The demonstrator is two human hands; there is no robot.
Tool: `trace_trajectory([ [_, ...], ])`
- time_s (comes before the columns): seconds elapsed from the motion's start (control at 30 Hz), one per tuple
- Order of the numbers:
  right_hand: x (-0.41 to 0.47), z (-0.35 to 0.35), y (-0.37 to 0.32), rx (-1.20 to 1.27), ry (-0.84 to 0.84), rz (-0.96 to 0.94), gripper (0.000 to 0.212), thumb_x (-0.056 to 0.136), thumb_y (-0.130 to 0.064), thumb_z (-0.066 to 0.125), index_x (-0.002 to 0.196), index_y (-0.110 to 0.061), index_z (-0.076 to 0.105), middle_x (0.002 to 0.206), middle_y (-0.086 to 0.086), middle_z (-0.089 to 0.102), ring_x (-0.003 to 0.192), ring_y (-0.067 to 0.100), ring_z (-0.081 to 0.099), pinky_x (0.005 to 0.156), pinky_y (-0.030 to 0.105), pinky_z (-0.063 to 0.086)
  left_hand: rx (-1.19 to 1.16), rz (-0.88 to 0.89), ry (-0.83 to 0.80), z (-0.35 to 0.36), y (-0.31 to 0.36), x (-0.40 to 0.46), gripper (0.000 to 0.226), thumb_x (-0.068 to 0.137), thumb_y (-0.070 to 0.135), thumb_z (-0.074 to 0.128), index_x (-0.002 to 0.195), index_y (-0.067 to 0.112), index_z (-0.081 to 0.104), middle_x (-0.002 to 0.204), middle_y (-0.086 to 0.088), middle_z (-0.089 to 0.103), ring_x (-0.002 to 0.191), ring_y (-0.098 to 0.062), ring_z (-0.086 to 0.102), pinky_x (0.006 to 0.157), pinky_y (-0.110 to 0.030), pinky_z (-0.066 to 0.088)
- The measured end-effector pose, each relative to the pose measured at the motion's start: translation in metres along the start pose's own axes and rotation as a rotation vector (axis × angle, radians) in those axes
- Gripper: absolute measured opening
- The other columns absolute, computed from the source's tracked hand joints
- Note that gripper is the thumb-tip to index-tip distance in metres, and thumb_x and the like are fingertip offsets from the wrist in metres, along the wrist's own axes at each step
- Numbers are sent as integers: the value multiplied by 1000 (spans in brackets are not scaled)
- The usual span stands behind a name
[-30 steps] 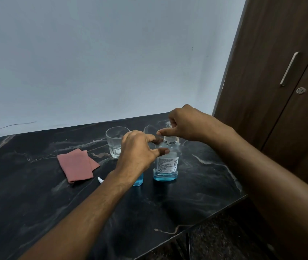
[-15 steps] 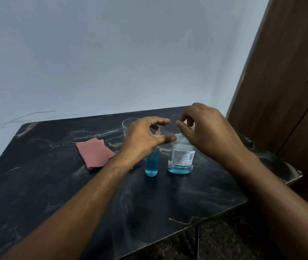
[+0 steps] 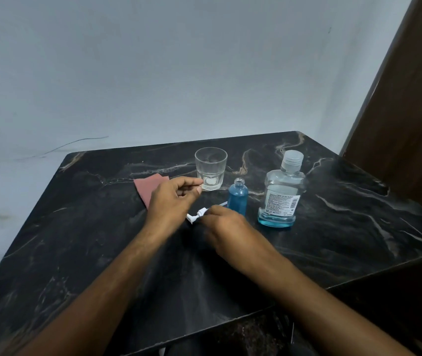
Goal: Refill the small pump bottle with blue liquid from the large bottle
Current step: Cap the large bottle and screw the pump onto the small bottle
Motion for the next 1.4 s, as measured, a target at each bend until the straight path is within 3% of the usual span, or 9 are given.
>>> trace_trajectory([
  [0.27,28,25,-7,-417,-66,-78,39,92,3,50,131,2,51,119,17,53,108,30,46,84,40,50,-27,-27,0,2,-10,-1,21,92,11,69,108,21,77,100,12,78,94,-7,73,87,-27,58],
  [0.47,36,23,-13,-465,-101,-92,29,93,2,51,120,1,60,112,17,58,107,31,48,85,39,48,-73,19,97,-1,-7,0,22,93,5,68,110,17,75,101,5,76,94,-10,71,81,-23,56],
  [0.63,42,7,-18,-308,50,-111,43,83,13,57,124,0,55,119,15,55,114,27,43,85,39,53,-298,51,482,-27,-3,5,20,96,8,60,112,17,70,106,-5,74,90,-13,68,81,-26,55],
  [0.77,46,-13,-21,-155,326,-120,46,79,14,64,124,1,61,121,14,61,112,28,50,84,41,54,-443,7,701,-33,-12,8,24,102,13,41,109,14,64,85,-1,69,69,-11,58,65,-26,49],
  [0.9,41,-39,-16,83,773,-37,25,86,3,73,111,2,72,109,12,72,95,21,59,88,14,45,-367,-134,473,-2,-22,-6,34,97,-2,45,100,22,68,95,-6,73,78,-18,63,75,-35,52],
  [0.97,36,-59,-11,239,891,45,23,86,-4,76,109,-4,74,99,5,73,85,15,60,80,14,47,-251,-107,271,14,-20,-13,37,93,-6,53,100,26,70,99,1,74,92,-20,69,87,-33,55],
  [1.1,27,-107,2,623,925,268,31,87,-11,76,118,-11,73,88,-4,75,68,5,66,62,16,55,-33,17,-30,36,-3,-23,44,88,2,69,126,25,67,112,10,71,102,-8,66,95,-28,55],
  [1.27,15,-148,14,529,917,266,26,89,-16,76,114,-9,75,87,-1,76,64,11,70,57,16,52,-20,15,-150,54,13,-26,77,75,33,87,144,22,53,130,11,65,116,-3,61,101,-20,48],
  [1.4,14,-147,18,490,855,281,24,89,-14,76,111,-7,75,84,-1,75,58,7,67,58,20,55,-60,-9,-125,63,17,-22,80,70,37,89,141,19,57,131,6,68,116,-3,63,93,-6,47],
])
Point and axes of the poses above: each hand's wrist, its own x-axis towards the middle knuckle, its own z-axis out of the palm, y = z × x, the point moved 1 cm from there along x, towards the middle knuckle
